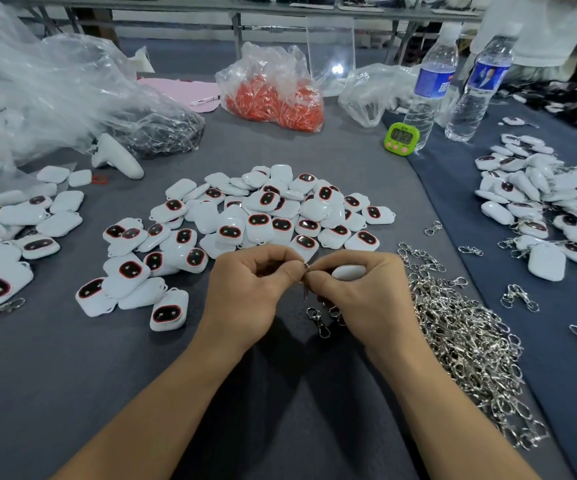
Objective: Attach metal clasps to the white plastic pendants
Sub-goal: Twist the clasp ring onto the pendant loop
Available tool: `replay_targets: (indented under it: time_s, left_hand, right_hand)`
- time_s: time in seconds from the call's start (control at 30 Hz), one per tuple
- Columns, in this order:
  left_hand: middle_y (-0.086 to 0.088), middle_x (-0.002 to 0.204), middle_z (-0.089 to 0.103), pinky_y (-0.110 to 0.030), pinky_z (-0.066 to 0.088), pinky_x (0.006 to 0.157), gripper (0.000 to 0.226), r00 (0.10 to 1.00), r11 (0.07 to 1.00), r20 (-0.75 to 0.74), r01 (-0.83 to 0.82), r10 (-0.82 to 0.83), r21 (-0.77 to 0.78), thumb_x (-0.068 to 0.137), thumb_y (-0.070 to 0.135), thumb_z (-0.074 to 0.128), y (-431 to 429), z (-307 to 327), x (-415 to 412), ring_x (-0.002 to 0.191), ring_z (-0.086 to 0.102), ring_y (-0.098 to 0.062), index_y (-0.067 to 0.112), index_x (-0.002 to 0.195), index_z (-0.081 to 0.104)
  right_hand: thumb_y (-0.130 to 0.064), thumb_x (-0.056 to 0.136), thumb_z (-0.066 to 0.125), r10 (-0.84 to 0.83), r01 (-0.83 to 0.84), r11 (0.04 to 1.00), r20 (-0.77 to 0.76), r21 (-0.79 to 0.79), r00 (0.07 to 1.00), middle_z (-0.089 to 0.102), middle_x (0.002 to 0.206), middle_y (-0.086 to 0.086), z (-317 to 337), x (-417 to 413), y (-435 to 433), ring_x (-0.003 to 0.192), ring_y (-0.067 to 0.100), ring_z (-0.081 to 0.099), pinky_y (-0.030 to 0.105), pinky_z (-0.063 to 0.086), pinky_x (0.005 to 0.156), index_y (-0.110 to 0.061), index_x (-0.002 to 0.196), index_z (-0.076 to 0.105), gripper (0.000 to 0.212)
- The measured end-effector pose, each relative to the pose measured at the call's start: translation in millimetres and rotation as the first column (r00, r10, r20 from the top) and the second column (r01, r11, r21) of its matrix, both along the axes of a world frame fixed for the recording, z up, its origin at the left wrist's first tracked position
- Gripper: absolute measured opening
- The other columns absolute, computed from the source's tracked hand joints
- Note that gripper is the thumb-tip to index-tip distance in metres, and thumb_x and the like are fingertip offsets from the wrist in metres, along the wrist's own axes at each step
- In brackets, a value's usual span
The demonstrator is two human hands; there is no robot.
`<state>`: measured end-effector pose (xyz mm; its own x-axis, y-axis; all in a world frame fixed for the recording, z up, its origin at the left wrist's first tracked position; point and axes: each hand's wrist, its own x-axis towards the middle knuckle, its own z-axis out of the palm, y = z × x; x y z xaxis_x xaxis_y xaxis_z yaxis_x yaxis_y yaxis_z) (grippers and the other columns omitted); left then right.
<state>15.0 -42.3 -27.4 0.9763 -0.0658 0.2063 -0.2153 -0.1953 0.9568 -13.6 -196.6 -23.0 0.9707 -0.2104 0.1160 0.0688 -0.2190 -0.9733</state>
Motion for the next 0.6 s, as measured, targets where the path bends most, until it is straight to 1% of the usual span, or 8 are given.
replay_targets:
  time_s: [0.1,0.23,0.3,0.37,0.43,0.5,0.57,0.6]
  left_hand:
    - [0.011,0.074,0.076,-0.014,0.053,0.066,0.020,0.999,0.999,0.005,0.037,-0.037,0.023,0.084,0.015,0.077,1.3,1.6,-1.4,0.070,0.072,-0.003,0.035,0.081,0.079]
    - [0.015,0.073,0.075,-0.014,0.054,0.066,0.011,0.997,0.995,0.070,0.019,-0.026,0.098,0.081,0.024,0.077,1.7,3.5,-4.7,0.069,0.070,0.000,0.036,0.080,0.077]
    - [0.018,0.072,0.073,-0.009,0.047,0.065,0.010,0.992,0.989,0.122,-0.007,-0.011,0.148,0.078,0.024,0.077,1.2,3.2,-5.3,0.067,0.066,0.003,0.033,0.077,0.076]
    - [0.021,0.075,0.072,-0.009,0.046,0.071,0.010,0.984,0.981,0.178,-0.037,0.002,0.191,0.078,0.022,0.075,-0.5,2.8,-7.3,0.076,0.068,0.000,0.031,0.076,0.074]
    - [0.022,0.081,0.073,-0.016,0.047,0.080,0.012,0.960,0.954,0.279,-0.096,0.014,0.285,0.080,0.020,0.074,-1.7,1.2,-9.3,0.083,0.067,-0.003,0.032,0.080,0.073]
    - [0.019,0.085,0.074,-0.023,0.043,0.086,0.011,0.903,0.884,0.429,-0.202,0.002,0.421,0.081,0.022,0.072,-1.0,-0.5,-9.2,0.085,0.063,-0.002,0.031,0.086,0.075]
    - [0.013,0.087,0.075,-0.023,0.039,0.087,0.011,0.842,0.839,0.537,-0.262,-0.042,0.477,0.082,0.020,0.071,0.3,-3.2,-8.2,0.085,0.060,-0.002,0.025,0.090,0.076]
    - [0.013,0.088,0.075,-0.021,0.039,0.087,0.012,0.831,0.835,0.553,-0.260,-0.062,0.485,0.082,0.020,0.071,1.0,-4.3,-7.7,0.085,0.060,-0.002,0.024,0.091,0.077]
  right_hand:
    - [-0.016,0.072,0.079,-0.011,0.011,1.000,0.044,-0.002,0.999,0.068,0.054,-0.003,1.1,-2.8,1.7,0.046,0.004,0.053,0.018,0.040,0.048,-0.021,0.071,0.079,0.005]
    - [-0.022,0.070,0.074,-0.060,0.062,0.997,0.073,-0.034,0.996,0.065,0.052,-0.005,1.6,-3.9,3.0,0.047,0.006,0.052,0.023,0.042,0.050,-0.025,0.071,0.078,0.005]
    - [-0.021,0.071,0.074,-0.079,0.084,0.993,0.067,-0.086,0.995,0.064,0.051,-0.006,1.7,-3.5,1.9,0.047,0.005,0.051,0.023,0.042,0.050,-0.027,0.071,0.077,0.006]
    - [-0.019,0.074,0.076,-0.081,0.090,0.978,0.054,-0.189,0.995,0.065,0.053,-0.009,0.4,-3.8,0.7,0.046,0.002,0.053,0.020,0.043,0.050,-0.028,0.071,0.077,0.009]
    - [-0.019,0.075,0.078,-0.075,0.082,0.953,0.036,-0.293,0.997,0.068,0.057,-0.013,-0.9,-5.1,1.2,0.050,0.001,0.059,0.016,0.045,0.051,-0.029,0.072,0.077,0.011]
    - [-0.019,0.075,0.079,-0.071,0.081,0.932,0.042,-0.352,0.997,0.069,0.059,-0.017,-1.6,-6.6,3.0,0.054,0.001,0.063,0.014,0.047,0.052,-0.030,0.075,0.078,0.011]
    - [-0.017,0.075,0.080,-0.067,0.084,0.928,0.059,-0.362,0.996,0.068,0.060,-0.020,-1.7,-7.4,4.0,0.056,-0.001,0.064,0.012,0.047,0.052,-0.031,0.075,0.078,0.014]
    - [-0.016,0.075,0.080,-0.065,0.082,0.931,0.061,-0.355,0.996,0.068,0.059,-0.020,-1.6,-7.1,4.3,0.054,-0.002,0.063,0.011,0.046,0.050,-0.032,0.074,0.077,0.016]
